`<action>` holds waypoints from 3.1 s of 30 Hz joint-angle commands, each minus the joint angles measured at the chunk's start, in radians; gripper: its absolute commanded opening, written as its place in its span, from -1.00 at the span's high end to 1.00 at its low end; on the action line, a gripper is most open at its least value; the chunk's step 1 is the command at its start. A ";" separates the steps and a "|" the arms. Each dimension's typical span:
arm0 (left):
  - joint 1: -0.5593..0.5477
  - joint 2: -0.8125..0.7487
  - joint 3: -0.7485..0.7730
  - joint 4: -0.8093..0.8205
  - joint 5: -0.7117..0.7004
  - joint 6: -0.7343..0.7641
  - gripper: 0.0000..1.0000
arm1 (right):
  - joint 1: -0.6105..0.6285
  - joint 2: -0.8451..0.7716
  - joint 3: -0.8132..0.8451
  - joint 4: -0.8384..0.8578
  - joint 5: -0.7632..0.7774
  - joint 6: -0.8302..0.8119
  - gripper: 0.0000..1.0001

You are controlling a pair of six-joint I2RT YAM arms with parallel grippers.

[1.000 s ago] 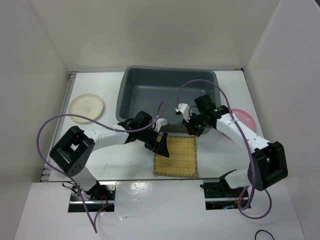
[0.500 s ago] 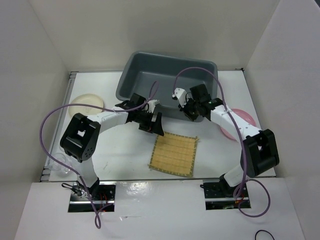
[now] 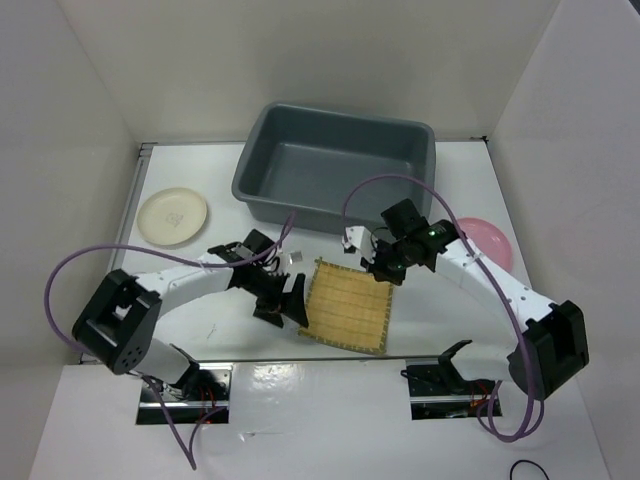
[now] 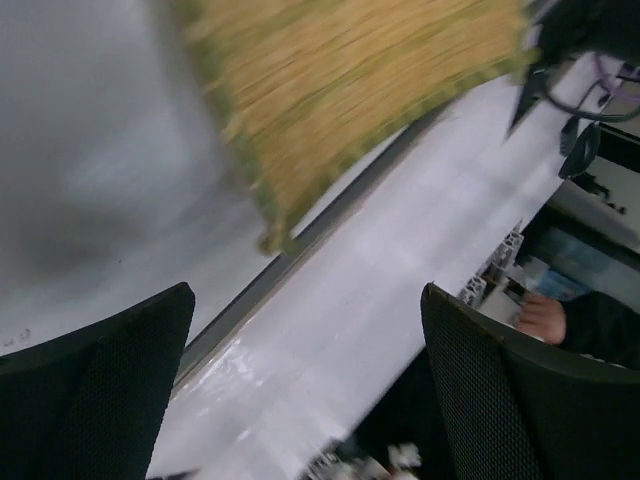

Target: Place the mixed dishes into the plastic bin

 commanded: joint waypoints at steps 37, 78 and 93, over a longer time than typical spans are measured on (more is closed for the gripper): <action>-0.022 0.455 -0.072 0.733 0.181 -0.230 0.29 | 0.080 0.327 -0.226 0.324 0.256 -0.005 1.00; 0.272 0.955 1.965 -0.330 0.359 -0.211 1.00 | -0.242 -0.931 -0.382 0.402 0.741 0.409 1.00; 0.274 1.475 2.324 -0.298 0.256 -0.370 1.00 | -0.233 -0.953 -0.391 0.411 0.763 0.409 1.00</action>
